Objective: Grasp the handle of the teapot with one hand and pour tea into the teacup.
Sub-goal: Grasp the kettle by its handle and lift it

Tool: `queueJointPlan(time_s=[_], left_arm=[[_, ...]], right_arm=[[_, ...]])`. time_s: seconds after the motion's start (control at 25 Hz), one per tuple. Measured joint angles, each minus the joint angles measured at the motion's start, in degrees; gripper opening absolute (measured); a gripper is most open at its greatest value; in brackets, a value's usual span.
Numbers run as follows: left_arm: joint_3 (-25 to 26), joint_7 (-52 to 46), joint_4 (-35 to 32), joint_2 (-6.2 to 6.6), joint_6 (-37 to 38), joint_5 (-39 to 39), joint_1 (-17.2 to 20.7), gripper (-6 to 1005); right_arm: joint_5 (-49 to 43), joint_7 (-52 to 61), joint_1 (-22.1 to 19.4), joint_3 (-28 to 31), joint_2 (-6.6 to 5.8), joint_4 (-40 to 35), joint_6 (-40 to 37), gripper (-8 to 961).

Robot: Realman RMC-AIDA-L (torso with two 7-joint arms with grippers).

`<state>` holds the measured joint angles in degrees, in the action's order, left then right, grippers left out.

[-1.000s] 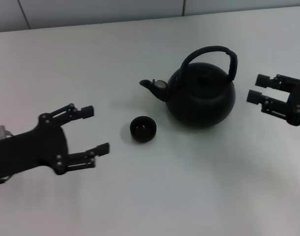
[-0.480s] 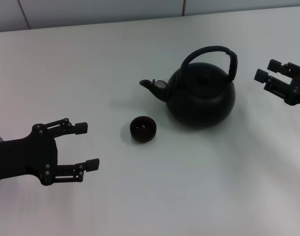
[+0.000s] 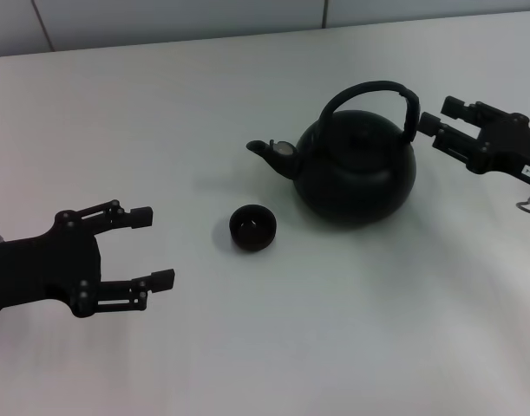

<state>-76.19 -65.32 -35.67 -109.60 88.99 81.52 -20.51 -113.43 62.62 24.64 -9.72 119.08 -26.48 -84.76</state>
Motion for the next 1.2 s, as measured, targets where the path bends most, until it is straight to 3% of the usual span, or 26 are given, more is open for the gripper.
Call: queueJointPlan(time_s=[0.32, 0.72, 1.2], left_arm=[[0.27, -0.03, 0.29, -0.24, -0.50, 0.04, 0.00, 870], [0.35, 0.36, 0.32, -0.95, -2.53, 0.21, -0.14, 871], [0.35, 0.19, 0.32, -0.97, -2.70, 0.22, -0.14, 871]], right_arm=[[-0.09, -0.57, 1.19, -0.04, -0.02, 1.16, 1.44, 557], [1.44, -0.27, 2.79, 0.60, 0.13, 5.37, 10.48, 557], [3.30, -0.27, 2.25, 0.67, 0.09, 5.74, 10.74, 550]])
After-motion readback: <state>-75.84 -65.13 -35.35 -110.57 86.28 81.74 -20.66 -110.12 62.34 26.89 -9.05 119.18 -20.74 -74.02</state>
